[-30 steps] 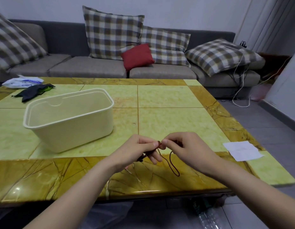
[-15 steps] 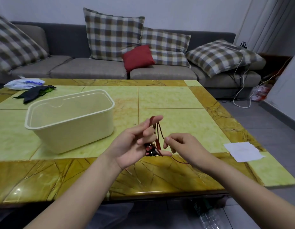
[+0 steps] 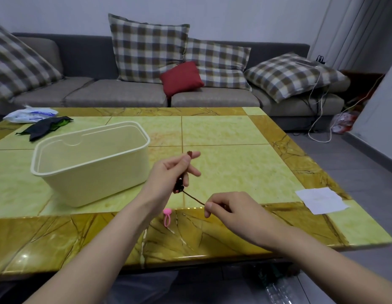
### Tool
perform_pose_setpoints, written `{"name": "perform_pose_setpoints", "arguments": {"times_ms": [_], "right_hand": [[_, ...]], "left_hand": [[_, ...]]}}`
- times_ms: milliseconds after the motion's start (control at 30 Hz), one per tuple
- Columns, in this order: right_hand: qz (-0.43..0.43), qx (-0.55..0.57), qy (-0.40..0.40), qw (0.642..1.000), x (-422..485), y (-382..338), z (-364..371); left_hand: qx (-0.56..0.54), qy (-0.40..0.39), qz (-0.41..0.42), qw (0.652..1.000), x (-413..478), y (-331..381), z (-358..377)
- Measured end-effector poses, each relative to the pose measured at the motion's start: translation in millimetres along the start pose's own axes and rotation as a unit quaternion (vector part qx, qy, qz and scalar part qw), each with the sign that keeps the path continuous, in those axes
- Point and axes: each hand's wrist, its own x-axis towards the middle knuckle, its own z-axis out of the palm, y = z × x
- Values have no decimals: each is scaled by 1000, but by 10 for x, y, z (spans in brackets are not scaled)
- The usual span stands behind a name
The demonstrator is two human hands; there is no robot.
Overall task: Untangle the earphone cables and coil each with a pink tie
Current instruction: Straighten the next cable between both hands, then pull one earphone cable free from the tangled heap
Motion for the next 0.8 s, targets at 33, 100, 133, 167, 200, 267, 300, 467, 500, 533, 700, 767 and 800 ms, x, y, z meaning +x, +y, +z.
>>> {"name": "perform_pose_setpoints", "arguments": {"times_ms": [33,100,133,167,200,267,300,467,500,533,700,767,800], "right_hand": [[-7,0,1,1000,0,-27,-27],[-12,20,6,1000,2,-79,-90],[-11,33,11,999,8,-97,-127],[-8,44,15,999,13,-112,-170],[-4,57,21,998,19,-120,-214],[-1,84,40,996,30,-110,-294],[1,94,51,994,34,-101,-328],[21,69,97,993,95,8,-438],[28,69,111,991,108,53,-448],[34,74,122,989,122,105,-446],[74,113,131,982,96,289,-330],[84,101,114,985,53,312,-248],[86,91,101,987,33,319,-202]], "left_hand": [[53,-6,9,999,-20,-29,7],[115,-27,19,993,-64,-70,37],[130,-40,20,991,-77,-79,57],[136,-52,16,989,-93,-88,73],[138,-63,6,988,-105,-96,87],[139,-78,-18,987,-137,-90,108],[140,-87,-32,986,-148,-84,112],[36,-147,-110,982,-189,-65,116],[4,-161,-124,979,-198,-54,116],[-32,-176,-138,974,-211,-36,124],[-282,-218,-173,918,-254,39,138],[-365,-225,-162,889,-240,27,124],[-400,-223,-158,875,-228,22,119]]}}
